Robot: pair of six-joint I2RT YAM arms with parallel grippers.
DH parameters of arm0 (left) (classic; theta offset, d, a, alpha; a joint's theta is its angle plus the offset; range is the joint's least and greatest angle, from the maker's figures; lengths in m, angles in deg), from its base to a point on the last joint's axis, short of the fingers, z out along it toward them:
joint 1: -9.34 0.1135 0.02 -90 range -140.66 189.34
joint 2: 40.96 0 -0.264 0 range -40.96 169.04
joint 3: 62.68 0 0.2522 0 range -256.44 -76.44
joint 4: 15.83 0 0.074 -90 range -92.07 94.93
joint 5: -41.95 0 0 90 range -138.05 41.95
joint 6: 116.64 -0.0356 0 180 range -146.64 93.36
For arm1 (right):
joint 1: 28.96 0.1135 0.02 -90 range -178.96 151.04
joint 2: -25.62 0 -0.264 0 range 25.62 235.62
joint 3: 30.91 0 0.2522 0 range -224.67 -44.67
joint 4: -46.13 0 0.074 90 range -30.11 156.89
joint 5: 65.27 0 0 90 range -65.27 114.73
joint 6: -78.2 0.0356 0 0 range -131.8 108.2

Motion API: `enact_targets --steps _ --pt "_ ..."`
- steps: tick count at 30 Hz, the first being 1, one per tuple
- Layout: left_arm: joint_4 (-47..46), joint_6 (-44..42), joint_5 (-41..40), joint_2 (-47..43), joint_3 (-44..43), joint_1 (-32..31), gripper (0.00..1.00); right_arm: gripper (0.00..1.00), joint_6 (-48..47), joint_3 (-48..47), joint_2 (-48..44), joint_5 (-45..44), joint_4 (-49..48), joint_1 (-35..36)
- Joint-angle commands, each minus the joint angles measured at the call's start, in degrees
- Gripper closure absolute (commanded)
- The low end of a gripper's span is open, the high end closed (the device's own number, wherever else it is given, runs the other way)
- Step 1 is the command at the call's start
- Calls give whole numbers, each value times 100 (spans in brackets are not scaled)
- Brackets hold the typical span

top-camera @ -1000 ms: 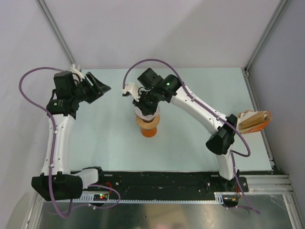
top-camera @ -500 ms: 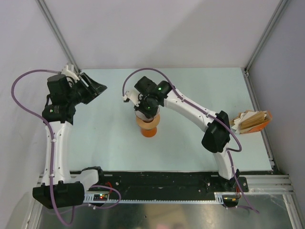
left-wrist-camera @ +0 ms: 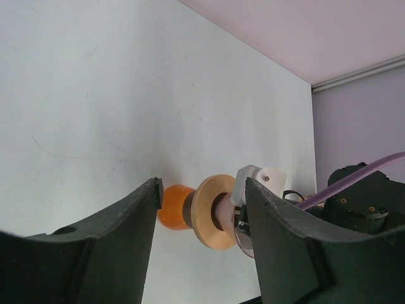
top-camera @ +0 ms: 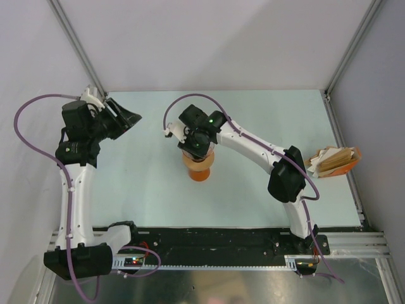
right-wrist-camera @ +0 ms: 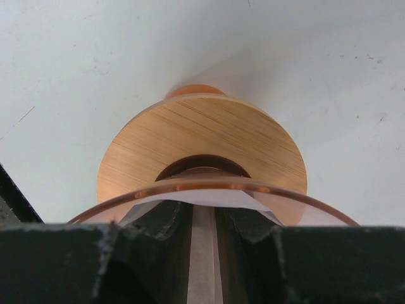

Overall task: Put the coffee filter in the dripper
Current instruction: Place the coffee filter in the coffee dripper.

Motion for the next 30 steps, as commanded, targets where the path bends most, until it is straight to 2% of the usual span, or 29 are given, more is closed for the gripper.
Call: enact_targets --steps 1,13,22,30 --pt "-127 42 62 -108 33 63 39 75 1 27 -5 26 -100 21" --pt "-126 -6 88 -75 88 64 38 84 -116 146 103 -67 -113 -32" --pt "-122 12 96 -101 134 65 38 68 -229 124 -115 -42 -231 37" --pt "-141 33 140 17 64 61 38 75 -280 -23 -177 -35 -142 70"
